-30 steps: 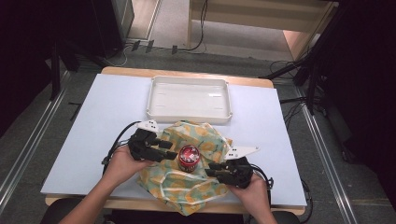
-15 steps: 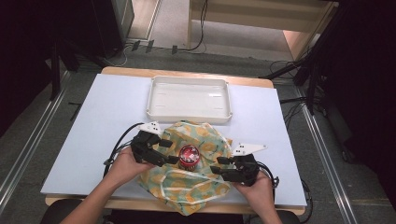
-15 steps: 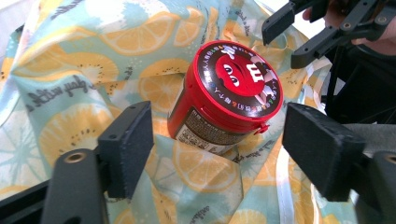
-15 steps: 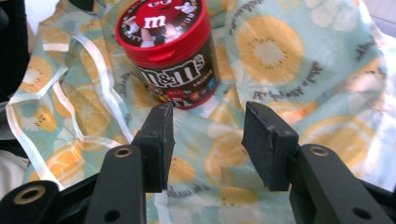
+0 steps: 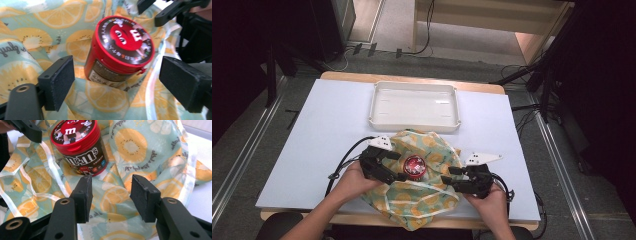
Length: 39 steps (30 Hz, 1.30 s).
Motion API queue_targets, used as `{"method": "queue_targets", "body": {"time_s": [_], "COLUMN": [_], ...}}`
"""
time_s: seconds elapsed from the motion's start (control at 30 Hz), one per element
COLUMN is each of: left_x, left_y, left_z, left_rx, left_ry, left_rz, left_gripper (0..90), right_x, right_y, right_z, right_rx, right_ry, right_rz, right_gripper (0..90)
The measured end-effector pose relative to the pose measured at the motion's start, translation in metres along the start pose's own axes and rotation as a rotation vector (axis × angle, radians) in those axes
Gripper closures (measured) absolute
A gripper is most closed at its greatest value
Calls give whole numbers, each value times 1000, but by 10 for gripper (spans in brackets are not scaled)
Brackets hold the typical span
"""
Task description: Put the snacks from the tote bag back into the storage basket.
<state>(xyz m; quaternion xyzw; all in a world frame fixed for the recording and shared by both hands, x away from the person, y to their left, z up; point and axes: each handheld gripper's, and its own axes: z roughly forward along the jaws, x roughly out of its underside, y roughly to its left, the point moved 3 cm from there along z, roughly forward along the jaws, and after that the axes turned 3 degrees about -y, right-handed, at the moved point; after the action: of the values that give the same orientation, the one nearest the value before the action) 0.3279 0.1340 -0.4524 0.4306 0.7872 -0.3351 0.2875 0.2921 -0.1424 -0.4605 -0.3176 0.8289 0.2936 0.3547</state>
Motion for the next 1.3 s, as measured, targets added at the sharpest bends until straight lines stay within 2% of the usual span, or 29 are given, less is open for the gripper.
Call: {"method": "queue_targets", "body": {"time_s": [0.23,0.37,0.5,0.7,0.83,1.03,1.17,1.3], "left_x": [3,2,4,6,5,5,5,4], "left_y": [1,2,0,1,1,0,-1,-2], "left_z": [8,12,15,22,26,29,34,39], "left_rx": [-10,5,-1,4,8,15,12,12], "left_ry": [-3,-7,10,12,21,7,14,13], "left_rz": [22,22,45,38,38,34,49,53], "left_gripper": [107,108,115,124,129,140,141,142], "right_x": [0,1,1,3,6,12,19,22], "right_y": [-1,0,0,3,7,15,24,27], "right_z": [2,3,4,8,12,18,26,29], "right_rx": [-5,-6,-8,-21,-38,-63,-77,-90], "right_ry": [5,6,7,23,38,66,113,130], "right_rz": [2,0,3,4,-3,-5,-21,-16], "right_gripper": [520,520,520,530,573,696,786,799]}}
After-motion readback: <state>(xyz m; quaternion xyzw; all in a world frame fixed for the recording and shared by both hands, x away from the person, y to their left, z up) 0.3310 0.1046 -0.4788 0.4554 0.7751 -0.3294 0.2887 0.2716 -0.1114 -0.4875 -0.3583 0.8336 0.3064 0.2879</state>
